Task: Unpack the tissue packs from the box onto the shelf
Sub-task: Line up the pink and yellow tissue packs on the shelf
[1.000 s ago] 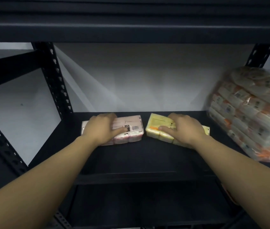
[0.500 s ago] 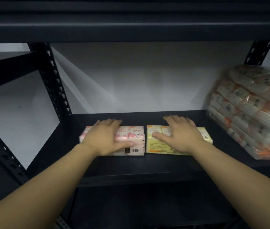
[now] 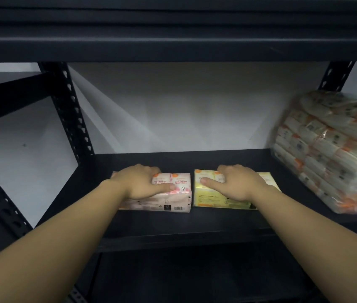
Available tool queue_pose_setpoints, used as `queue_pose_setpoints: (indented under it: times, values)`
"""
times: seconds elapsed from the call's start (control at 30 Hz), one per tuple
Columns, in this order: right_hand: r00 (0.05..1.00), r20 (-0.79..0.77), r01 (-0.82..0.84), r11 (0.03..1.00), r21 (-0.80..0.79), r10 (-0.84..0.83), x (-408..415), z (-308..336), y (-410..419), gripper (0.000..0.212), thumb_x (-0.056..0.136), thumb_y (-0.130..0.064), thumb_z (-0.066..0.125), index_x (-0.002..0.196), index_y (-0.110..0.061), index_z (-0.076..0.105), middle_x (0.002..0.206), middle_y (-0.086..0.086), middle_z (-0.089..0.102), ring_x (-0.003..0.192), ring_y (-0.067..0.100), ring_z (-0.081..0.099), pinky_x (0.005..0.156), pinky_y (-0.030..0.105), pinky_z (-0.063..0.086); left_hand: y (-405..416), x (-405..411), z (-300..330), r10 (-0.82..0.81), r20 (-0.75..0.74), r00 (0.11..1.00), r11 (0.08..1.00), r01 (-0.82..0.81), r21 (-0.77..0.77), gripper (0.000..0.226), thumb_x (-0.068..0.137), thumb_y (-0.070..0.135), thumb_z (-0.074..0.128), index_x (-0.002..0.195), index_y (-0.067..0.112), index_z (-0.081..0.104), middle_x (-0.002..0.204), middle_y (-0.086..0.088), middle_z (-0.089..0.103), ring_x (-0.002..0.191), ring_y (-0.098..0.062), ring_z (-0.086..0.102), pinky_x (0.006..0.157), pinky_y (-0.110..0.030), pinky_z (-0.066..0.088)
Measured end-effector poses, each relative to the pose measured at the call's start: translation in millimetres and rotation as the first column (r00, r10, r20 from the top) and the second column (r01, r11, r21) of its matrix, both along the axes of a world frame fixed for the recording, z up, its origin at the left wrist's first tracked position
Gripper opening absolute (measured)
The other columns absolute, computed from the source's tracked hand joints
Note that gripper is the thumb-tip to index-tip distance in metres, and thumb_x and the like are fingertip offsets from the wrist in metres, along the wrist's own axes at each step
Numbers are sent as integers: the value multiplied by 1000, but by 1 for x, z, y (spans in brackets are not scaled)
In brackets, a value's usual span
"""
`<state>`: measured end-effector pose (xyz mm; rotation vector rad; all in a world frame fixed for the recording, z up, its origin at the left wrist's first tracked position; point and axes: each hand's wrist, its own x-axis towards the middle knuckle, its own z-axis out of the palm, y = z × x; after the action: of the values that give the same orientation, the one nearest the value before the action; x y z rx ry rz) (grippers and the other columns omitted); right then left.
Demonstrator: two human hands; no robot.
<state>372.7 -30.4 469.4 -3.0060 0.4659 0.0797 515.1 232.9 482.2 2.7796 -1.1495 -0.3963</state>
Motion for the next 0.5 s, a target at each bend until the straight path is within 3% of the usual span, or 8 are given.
queue_pose_setpoints:
  times: [0.03, 0.1, 0.27, 0.4, 0.5]
  values:
    - [1000, 20, -3, 1000, -4, 3, -1, -1, 1, 94, 77, -99, 20, 127, -29, 59, 108, -7, 65, 97, 19, 62, 90, 45, 51, 2, -2, -2, 4, 7, 1000, 999, -4, -34, 90, 63, 104, 32, 115, 37, 62, 111, 11, 73, 99, -13, 69, 94, -41, 55]
    - [998, 63, -8, 1000, -3, 8, -4, -3, 2, 87, 78, -98, 22, 118, -31, 60, 101, -9, 64, 93, 18, 61, 93, 45, 48, 4, -7, -3, 7, 85, 996, 996, 1, -85, 74, 71, 99, 39, 100, 36, 63, 89, 13, 70, 80, -8, 66, 78, -36, 56]
    - [977, 209, -43, 999, -30, 48, -6, -3, 0, 71, 78, -95, 34, 102, -33, 58, 99, -10, 65, 91, 18, 60, 93, 44, 44, 4, -8, -1, 47, 247, 968, 989, -11, -149, 62, 79, 91, 47, 101, 34, 61, 86, 14, 65, 79, -10, 64, 66, -32, 49]
    - [938, 336, -53, 992, -111, 88, 3, -7, -8, 76, 72, -96, 46, 106, -29, 61, 104, -10, 61, 98, 17, 59, 92, 41, 41, -2, 1, -5, 111, 380, 918, 971, -17, -240, 74, 73, 95, 47, 105, 30, 64, 90, 10, 69, 79, -14, 63, 74, -37, 55]
    - [916, 391, -34, 987, -154, 92, 1, -12, -7, 81, 62, -99, 52, 98, -27, 62, 97, -10, 59, 91, 15, 58, 89, 38, 43, -5, -5, -13, 138, 425, 895, 965, -24, -261, 79, 68, 98, 47, 102, 30, 65, 94, 9, 70, 82, -14, 64, 80, -39, 54]
